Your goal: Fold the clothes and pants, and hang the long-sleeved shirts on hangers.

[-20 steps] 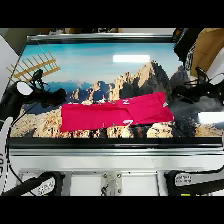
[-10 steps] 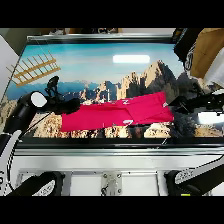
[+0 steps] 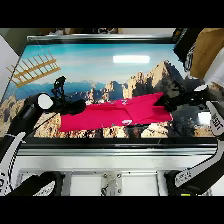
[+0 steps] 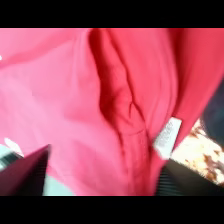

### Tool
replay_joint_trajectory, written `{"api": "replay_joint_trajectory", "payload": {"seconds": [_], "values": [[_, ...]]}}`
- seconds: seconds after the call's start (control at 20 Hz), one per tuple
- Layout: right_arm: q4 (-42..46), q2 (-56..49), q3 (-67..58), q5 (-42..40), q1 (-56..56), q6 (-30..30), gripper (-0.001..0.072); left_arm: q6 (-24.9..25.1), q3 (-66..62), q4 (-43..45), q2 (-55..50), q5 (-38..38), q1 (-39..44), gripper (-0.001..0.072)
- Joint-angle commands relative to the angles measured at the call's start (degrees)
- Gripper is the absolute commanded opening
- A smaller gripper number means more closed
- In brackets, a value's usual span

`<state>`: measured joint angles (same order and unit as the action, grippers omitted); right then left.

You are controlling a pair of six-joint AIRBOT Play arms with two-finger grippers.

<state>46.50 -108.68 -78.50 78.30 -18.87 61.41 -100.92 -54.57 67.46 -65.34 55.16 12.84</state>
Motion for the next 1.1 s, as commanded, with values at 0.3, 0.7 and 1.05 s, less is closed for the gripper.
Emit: {"api": "replay_joint_trajectory", "payload": {"seconds": [0.3,0.7,1.05], "values": [[8.24,5.51,-0.31,1.97,1.60,4.94,0.0012,-0.02,-1.14,-0.57,-4.92,-0.35,1.40,0.0006],[15.72,26.36,-1.29,9.73,4.44,15.41,0.0012,3.13,-21.77,-2.29,-30.18,-2.91,14.12,0.0006],[25.38,30.40,-15.47,16.76,15.56,24.15,0.0012,4.04,-40.39,-3.10,-46.16,-0.63,23.10,0.0006]]}}
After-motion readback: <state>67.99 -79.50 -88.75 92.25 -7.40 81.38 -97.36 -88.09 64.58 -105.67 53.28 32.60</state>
